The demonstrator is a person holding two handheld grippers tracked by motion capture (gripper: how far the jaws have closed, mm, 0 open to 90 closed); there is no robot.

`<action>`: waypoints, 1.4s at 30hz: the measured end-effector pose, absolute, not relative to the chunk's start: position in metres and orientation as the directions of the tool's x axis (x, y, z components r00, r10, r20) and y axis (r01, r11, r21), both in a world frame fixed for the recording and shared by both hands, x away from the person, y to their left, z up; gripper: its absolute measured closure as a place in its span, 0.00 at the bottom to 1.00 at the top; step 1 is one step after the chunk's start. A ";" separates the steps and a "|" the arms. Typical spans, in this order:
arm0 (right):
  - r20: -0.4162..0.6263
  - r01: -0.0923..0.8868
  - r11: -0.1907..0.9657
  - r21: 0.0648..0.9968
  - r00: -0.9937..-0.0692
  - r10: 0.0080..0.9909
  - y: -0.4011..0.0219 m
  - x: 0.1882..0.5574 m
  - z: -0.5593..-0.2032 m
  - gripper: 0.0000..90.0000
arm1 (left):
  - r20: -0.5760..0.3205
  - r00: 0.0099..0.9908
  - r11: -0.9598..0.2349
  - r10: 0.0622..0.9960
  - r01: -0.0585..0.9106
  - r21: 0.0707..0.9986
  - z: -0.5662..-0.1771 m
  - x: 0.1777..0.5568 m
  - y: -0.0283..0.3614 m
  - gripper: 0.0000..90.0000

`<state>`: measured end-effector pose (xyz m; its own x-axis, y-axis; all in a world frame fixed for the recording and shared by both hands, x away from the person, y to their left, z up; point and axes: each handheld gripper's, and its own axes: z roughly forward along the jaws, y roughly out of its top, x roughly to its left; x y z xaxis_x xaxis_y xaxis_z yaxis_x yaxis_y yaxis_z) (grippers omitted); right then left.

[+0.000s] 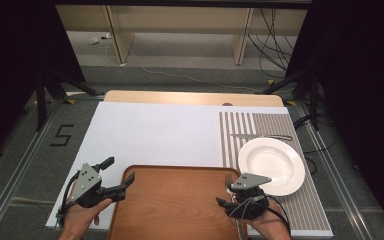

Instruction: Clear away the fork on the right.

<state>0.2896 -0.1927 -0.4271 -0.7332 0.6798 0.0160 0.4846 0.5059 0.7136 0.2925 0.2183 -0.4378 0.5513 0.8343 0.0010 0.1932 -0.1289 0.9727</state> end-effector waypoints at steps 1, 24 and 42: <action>0.010 0.474 0.499 0.725 -0.732 0.682 -0.193 0.290 -0.426 0.44 | 0.001 0.551 -0.129 0.834 0.193 0.973 -0.438 0.293 0.218 0.19; 0.041 0.330 0.263 0.907 -0.690 0.723 -0.198 0.279 -0.412 0.24 | -0.010 0.572 -0.118 0.820 0.185 0.976 -0.436 0.290 0.217 0.19; 0.030 0.278 0.210 0.937 -0.665 0.747 -0.205 0.278 -0.410 0.23 | -0.016 0.585 -0.104 0.811 0.172 0.980 -0.435 0.288 0.216 0.18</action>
<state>0.2778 -0.2055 -0.4096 -0.6645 0.7467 0.0297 0.2779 0.2100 0.9374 0.2884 0.2164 -0.4349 0.5852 0.8107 -0.0165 0.1715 -0.1039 0.9797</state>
